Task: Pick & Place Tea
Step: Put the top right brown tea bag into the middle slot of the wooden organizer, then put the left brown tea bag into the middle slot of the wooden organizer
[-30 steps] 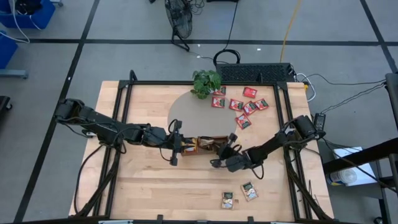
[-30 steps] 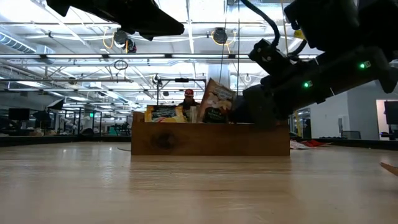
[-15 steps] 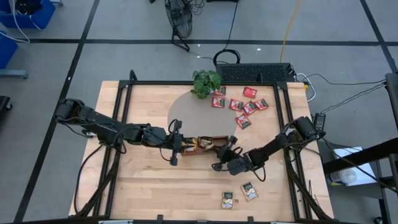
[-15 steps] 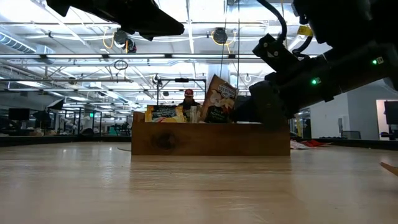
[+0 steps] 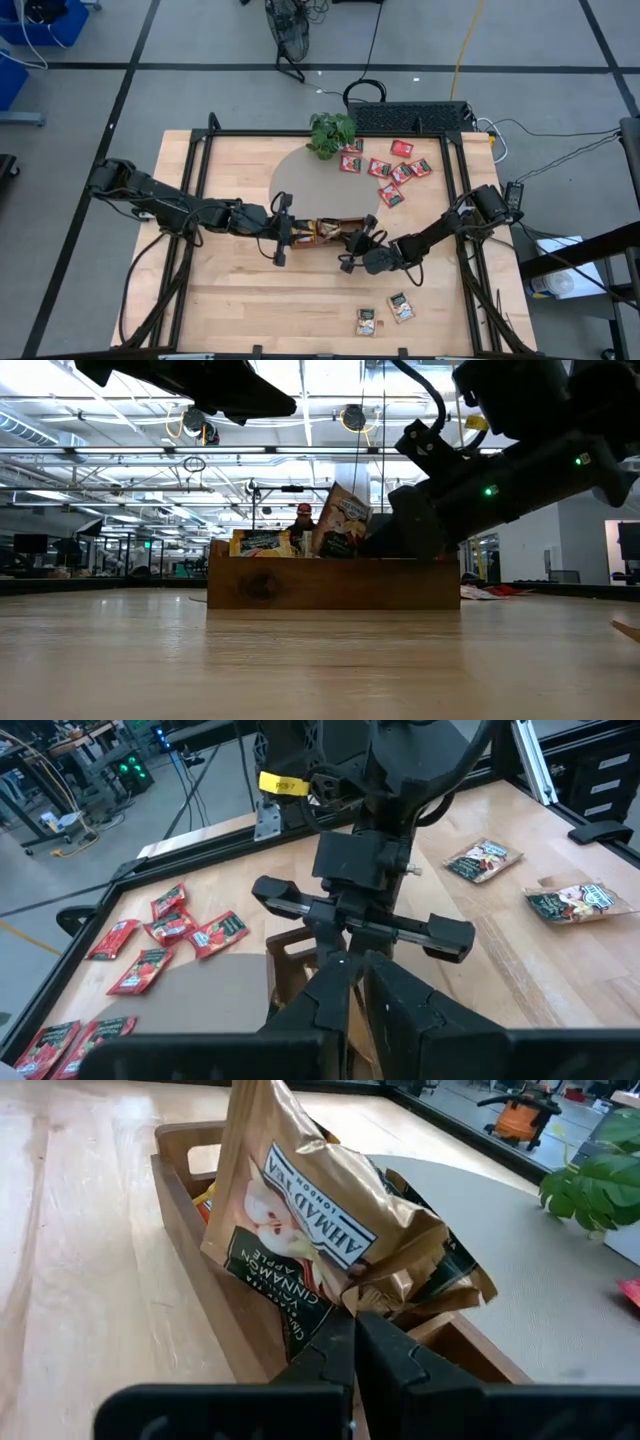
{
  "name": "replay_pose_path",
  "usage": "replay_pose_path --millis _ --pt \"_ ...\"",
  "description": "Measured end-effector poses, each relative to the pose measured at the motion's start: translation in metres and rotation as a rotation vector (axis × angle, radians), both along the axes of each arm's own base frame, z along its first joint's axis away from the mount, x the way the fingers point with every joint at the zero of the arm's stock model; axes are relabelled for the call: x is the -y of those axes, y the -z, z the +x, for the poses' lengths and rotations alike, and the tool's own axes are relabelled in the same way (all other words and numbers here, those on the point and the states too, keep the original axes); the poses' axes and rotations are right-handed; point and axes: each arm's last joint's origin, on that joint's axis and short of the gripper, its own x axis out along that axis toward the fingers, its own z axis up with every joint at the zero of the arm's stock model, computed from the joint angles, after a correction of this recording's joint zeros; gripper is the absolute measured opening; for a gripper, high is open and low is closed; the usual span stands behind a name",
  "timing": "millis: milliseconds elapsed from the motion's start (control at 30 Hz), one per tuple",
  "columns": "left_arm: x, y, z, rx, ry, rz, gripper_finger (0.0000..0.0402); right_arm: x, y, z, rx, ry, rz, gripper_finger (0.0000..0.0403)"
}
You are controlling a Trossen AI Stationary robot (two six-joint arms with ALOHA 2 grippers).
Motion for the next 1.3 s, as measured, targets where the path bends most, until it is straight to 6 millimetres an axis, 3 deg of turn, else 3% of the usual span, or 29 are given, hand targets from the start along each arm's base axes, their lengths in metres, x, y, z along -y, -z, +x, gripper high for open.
replay_pose_path --millis 533,833,1000,1133,1300 --pt "0.0 0.0 0.0 0.0 0.0 0.0 0.0042 -0.001 -0.005 0.002 0.035 -0.016 -0.025 0.0091" --pt "0.0 0.0 0.0 0.0 0.0 0.0 0.0042 -0.01 -0.014 0.003 0.067 -0.068 -0.1 0.0092" --pt "0.0 0.0 0.0 0.0 0.0 0.0 0.0042 -0.016 -0.029 -0.001 0.076 -0.071 -0.171 0.0084" --pt "0.0 0.0 0.0 0.0 0.0 0.0 0.0042 -0.033 -0.047 -0.009 0.09 -0.194 -0.198 0.008" --pt "0.0 0.0 0.0 0.0 0.0 0.0 0.0042 -0.066 -0.078 -0.029 0.162 -0.522 -0.186 0.008"
